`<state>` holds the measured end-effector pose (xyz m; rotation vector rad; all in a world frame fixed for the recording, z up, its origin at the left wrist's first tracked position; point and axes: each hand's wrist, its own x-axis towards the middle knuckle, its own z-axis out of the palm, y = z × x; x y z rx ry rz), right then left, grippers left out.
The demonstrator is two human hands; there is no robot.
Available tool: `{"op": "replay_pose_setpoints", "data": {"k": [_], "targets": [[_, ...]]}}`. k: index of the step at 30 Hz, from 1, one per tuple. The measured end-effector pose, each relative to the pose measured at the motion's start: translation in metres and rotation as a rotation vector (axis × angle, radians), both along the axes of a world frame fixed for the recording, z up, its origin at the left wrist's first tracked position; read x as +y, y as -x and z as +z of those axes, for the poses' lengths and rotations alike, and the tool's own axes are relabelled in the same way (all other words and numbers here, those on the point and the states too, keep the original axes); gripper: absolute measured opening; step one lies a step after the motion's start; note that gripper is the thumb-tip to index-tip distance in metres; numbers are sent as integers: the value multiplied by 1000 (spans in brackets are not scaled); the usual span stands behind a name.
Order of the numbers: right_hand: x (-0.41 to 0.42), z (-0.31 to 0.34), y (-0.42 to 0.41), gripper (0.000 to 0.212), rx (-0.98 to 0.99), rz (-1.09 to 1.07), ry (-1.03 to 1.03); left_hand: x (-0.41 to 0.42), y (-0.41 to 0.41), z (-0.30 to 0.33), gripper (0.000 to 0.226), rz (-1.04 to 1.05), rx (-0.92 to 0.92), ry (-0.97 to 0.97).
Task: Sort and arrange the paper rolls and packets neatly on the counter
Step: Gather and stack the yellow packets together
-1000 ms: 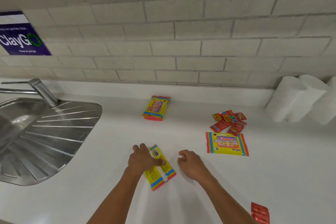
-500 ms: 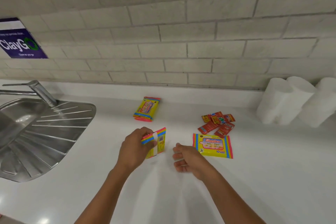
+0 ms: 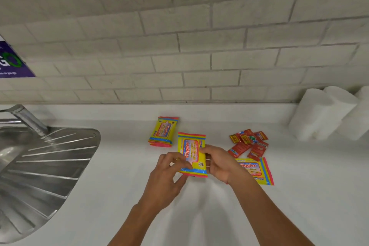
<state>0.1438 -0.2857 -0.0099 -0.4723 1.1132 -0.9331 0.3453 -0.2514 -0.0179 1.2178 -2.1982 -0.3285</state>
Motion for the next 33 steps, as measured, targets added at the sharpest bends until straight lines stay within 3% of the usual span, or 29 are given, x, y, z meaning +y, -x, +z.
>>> {"op": "replay_pose_setpoints", "data": {"k": [10,24,33], "targets": [[-72,-19,-16,32,242,-79,-37,-59,-53,-28,26,74,-22,-138],[-145,-58,-34,19,425,-317,-132,-138,-73,-48,33,165,-66,-157],[-155,-45,-47,11,883,-308,-54,-145,-82,-56,33,155,-87,-159]]}}
